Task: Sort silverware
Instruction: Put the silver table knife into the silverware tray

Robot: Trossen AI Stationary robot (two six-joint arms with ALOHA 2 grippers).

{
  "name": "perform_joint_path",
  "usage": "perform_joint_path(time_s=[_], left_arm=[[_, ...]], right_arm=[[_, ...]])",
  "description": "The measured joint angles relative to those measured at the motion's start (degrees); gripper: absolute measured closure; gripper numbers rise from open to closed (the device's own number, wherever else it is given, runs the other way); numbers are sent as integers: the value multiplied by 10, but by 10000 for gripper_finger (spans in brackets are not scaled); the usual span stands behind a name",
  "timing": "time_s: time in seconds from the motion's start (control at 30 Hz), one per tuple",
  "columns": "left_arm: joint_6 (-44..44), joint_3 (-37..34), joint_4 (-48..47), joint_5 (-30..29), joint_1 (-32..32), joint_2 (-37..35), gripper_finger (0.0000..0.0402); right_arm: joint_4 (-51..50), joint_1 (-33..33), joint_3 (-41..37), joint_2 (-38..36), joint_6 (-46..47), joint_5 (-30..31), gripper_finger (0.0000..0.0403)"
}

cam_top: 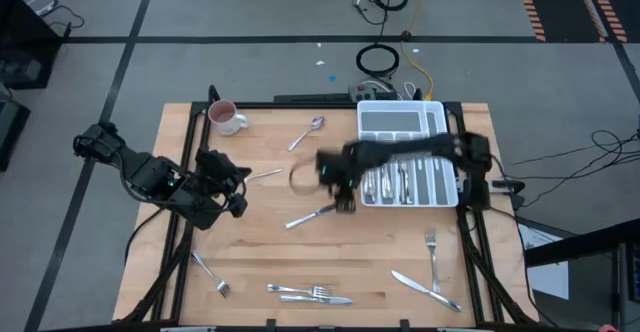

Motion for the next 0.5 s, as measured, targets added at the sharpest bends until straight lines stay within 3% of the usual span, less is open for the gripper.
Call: perform_joint_path(time_s=[0.13,0.27,0.4,0.5], left_arm=[[0,0,1,-2,0,0,384],[0,0,3,-1,0,0,384],[0,0,4,16,-3,0,384],[-1,0,4,19,-13,0,384]], right_arm=[[109,59,0,22,-66,54,236],[192,73,1,47,-91,47,236],[201,70,16,80,-78,-5,236],[197,75,24,107,-88,-1,236]])
